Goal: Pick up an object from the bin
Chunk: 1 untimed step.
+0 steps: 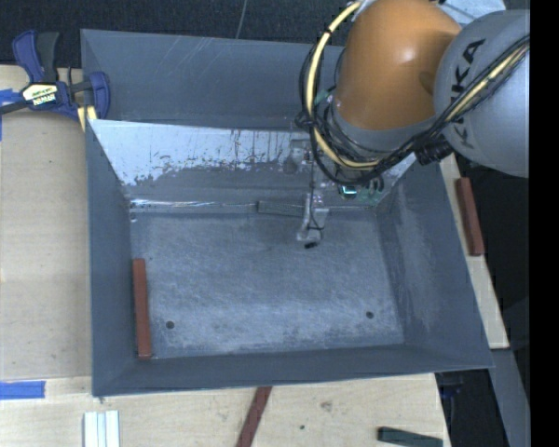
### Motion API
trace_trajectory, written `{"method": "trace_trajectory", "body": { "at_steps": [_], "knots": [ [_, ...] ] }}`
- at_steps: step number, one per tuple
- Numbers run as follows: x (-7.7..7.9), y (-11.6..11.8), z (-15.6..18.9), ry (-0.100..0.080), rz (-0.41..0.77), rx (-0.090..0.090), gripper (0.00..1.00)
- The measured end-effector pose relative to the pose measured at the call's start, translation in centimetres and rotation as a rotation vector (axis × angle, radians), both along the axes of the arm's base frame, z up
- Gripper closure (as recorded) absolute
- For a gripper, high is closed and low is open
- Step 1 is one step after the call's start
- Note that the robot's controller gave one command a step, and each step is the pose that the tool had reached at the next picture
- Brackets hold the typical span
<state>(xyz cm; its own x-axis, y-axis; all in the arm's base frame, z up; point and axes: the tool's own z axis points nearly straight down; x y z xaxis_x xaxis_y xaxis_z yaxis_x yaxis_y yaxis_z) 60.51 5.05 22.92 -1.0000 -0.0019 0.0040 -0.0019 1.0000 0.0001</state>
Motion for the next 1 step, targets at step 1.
{"method": "trace_trajectory", "body": {
  "at_steps": [1],
  "knots": [
    [0.16, -0.02, 0.45, -0.008, -0.001, 0.0, 0.0]
  ]
}}
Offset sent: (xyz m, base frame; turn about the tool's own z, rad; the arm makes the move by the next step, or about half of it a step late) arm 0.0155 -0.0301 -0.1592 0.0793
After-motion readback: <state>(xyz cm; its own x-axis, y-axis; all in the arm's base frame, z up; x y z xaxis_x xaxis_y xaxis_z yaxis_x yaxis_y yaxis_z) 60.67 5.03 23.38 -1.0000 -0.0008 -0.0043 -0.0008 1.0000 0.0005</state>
